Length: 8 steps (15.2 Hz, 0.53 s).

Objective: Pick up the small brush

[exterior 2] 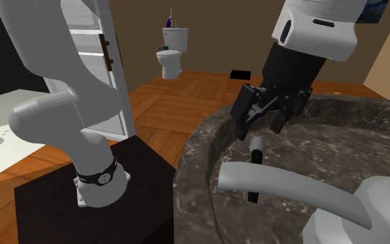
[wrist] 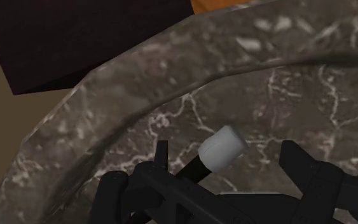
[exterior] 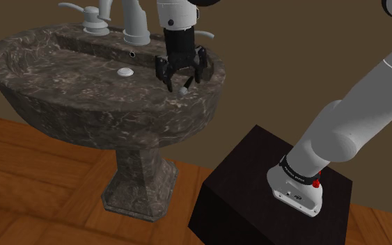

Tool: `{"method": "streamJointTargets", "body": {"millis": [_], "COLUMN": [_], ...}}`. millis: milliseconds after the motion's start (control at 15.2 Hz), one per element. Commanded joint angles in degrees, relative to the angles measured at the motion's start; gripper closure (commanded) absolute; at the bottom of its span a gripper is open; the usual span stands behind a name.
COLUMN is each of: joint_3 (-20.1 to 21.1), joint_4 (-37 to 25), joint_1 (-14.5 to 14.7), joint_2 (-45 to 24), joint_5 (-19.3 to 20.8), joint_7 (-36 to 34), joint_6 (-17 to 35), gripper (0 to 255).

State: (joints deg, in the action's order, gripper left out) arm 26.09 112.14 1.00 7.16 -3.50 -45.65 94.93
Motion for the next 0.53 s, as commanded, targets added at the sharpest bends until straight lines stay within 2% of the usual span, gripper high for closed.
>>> {"method": "streamJointTargets", "body": {"millis": [0,198,330,396,462], "joint_3": [0.12,0.25,0.25,0.26,0.31], "joint_4": [1.35,3.70,3.70,3.80,3.69], "joint_1": [0.06,0.12,0.12,0.12,0.16], "joint_2": [-0.25,-0.67,-0.66,-0.69,-0.71], "joint_5": [0.03,0.14,0.14,0.14,0.13], "joint_7": [-0.18,-0.28,-0.28,-0.28,-0.38], "joint_6": [1.57,4.31,4.31,4.43,4.35], "gripper": [0,0,0,255,255]}}
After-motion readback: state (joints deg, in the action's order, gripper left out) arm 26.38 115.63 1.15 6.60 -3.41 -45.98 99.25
